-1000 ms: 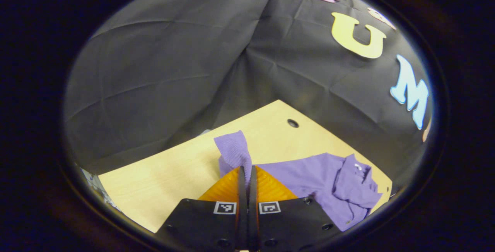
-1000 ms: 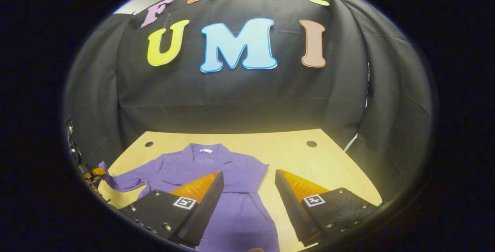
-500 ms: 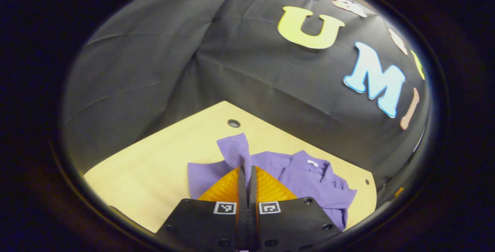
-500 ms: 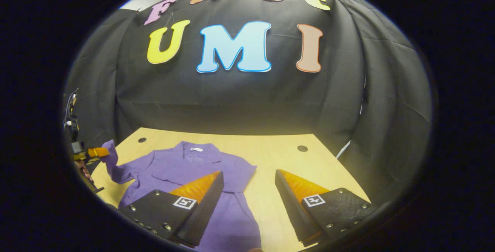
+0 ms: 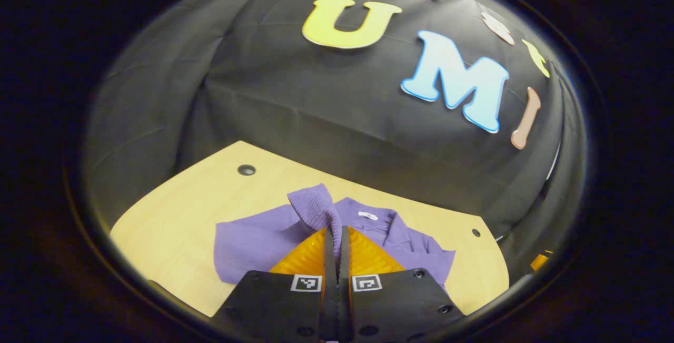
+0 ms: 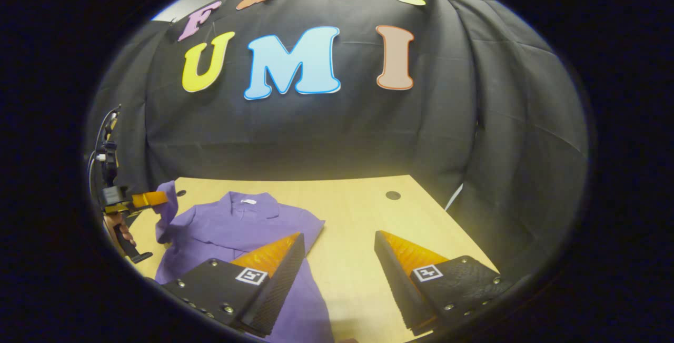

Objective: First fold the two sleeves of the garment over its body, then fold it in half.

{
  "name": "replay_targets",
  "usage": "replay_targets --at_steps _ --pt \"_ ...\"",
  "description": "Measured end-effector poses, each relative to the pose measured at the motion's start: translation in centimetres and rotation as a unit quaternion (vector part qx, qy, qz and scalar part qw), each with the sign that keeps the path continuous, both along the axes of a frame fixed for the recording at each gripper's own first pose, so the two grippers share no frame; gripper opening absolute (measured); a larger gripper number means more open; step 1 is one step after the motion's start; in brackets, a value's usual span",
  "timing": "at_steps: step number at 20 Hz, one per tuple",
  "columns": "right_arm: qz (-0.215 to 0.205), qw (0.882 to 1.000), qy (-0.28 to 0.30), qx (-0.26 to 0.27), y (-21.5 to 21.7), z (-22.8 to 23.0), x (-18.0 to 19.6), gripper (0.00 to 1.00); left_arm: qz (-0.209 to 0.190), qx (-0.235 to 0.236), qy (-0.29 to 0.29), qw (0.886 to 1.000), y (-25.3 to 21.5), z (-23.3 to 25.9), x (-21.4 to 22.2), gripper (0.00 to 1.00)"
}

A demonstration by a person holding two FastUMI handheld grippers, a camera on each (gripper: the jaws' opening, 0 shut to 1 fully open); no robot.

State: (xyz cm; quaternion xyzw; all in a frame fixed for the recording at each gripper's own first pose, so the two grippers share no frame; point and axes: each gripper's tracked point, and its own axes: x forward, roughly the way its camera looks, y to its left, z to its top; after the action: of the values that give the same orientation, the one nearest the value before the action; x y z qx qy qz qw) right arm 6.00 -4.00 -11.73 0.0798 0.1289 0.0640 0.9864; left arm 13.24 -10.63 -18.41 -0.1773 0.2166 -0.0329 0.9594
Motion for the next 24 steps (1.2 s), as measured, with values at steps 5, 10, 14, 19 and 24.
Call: replay_targets --at_steps 5,10,14,19,24 --pt "-0.003 1.000 0.006 0.006 -2.8 -0.1 0.5 0.85 -0.073 0.023 -0.010 0.997 -8.9 0.0 1.3 0.07" --pt "-0.009 1.000 0.009 0.010 -3.9 -0.5 0.6 0.85 -0.120 0.038 -0.018 0.992 -15.1 -0.3 2.5 0.07" --pt "-0.013 1.000 0.015 0.011 -5.0 -1.2 0.1 0.85 -0.138 0.048 -0.005 0.989 -18.4 -2.4 3.3 0.07" --pt "-0.005 1.000 0.020 0.010 -4.7 -1.6 0.0 0.85 -0.140 0.078 0.012 0.987 -19.7 -4.4 3.6 0.07" --pt "0.005 1.000 0.023 0.018 -4.5 -1.6 0.1 0.85 -0.168 0.067 0.000 0.983 -21.4 -3.7 2.3 0.17"
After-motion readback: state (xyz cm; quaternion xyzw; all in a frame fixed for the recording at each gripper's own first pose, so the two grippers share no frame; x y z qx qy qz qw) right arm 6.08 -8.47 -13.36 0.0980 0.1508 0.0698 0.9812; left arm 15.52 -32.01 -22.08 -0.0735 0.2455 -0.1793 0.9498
